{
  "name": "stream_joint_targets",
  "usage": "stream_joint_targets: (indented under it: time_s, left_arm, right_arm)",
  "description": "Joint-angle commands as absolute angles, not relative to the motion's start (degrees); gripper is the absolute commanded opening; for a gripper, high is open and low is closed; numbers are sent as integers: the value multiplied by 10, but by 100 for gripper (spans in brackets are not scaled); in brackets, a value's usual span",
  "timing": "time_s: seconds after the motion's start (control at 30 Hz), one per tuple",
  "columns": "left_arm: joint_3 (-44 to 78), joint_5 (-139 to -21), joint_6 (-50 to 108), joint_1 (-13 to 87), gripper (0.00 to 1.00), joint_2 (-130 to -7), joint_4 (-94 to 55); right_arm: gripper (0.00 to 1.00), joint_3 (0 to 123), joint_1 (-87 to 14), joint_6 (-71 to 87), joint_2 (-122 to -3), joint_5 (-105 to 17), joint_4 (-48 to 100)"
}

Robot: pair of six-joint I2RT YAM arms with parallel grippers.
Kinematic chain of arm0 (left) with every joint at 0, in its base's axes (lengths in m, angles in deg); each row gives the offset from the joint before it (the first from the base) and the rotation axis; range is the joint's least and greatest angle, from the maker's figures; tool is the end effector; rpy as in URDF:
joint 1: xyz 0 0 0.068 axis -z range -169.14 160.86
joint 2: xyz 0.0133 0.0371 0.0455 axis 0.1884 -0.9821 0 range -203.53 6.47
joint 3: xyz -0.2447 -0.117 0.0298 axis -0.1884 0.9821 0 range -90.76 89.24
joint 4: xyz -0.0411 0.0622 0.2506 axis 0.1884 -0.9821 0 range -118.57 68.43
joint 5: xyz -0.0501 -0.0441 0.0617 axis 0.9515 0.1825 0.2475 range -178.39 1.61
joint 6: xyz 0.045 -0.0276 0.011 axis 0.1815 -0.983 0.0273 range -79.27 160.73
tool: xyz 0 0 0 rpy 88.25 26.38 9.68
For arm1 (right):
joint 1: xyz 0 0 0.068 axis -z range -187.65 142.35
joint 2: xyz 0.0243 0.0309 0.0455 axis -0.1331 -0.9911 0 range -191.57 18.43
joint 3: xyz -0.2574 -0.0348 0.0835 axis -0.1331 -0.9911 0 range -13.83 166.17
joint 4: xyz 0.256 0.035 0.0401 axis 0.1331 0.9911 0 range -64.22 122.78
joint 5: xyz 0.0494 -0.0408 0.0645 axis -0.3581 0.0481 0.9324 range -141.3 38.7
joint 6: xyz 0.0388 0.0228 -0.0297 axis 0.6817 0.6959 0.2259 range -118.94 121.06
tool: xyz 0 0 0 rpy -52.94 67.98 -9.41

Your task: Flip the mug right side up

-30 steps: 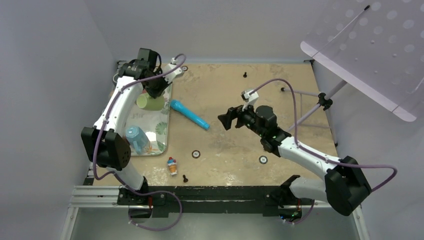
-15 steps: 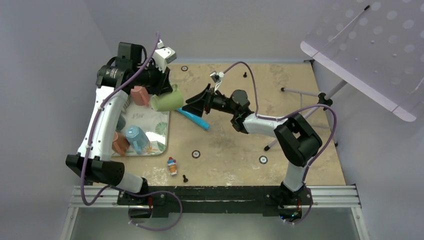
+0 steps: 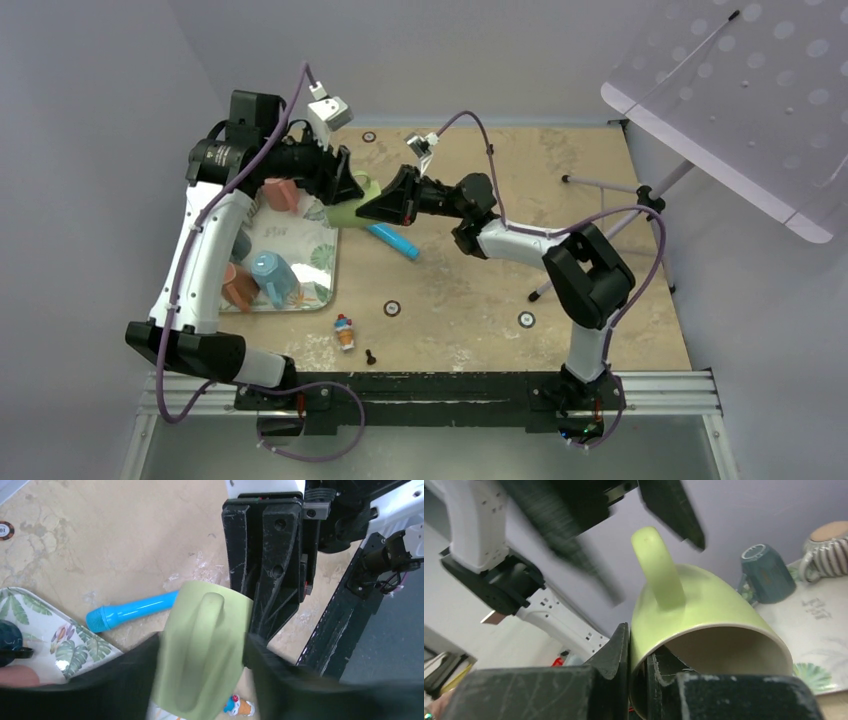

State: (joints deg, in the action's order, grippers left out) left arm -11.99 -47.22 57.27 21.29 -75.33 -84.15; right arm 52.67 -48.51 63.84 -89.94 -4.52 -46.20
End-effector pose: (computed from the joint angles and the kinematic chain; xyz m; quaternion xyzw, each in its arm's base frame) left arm 0.2584 -0.0713 0.4439 0.3362 0.8028 -0.3023 0.3888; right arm 0.2938 0.2884 0.2945 -0.2506 0.5152 0.7477 0.3358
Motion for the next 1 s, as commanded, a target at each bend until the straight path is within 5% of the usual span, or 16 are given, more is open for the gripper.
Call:
stream_joint_targets:
  time_s: [0.0, 0.13, 0.3, 0.63, 0.97]
  left_arm:
    - [-133, -502, 562, 215, 97, -730, -843]
    - [-140, -621, 613, 212, 100, -712, -883]
    - [-133, -779, 694, 211, 100, -730, -962]
    - [91, -878, 896, 219, 98, -723, -984]
    - [82, -898, 809, 186, 100, -791, -979]
  right_arm:
    - [0, 532, -478, 427, -806, -88, -254]
    - [0, 618, -480, 155, -744, -364, 198]
    - [0, 735, -457, 57, -788, -638, 475]
    - [0, 784, -346, 30, -913, -623, 616]
    - [2, 770, -312, 25, -952, -582, 599]
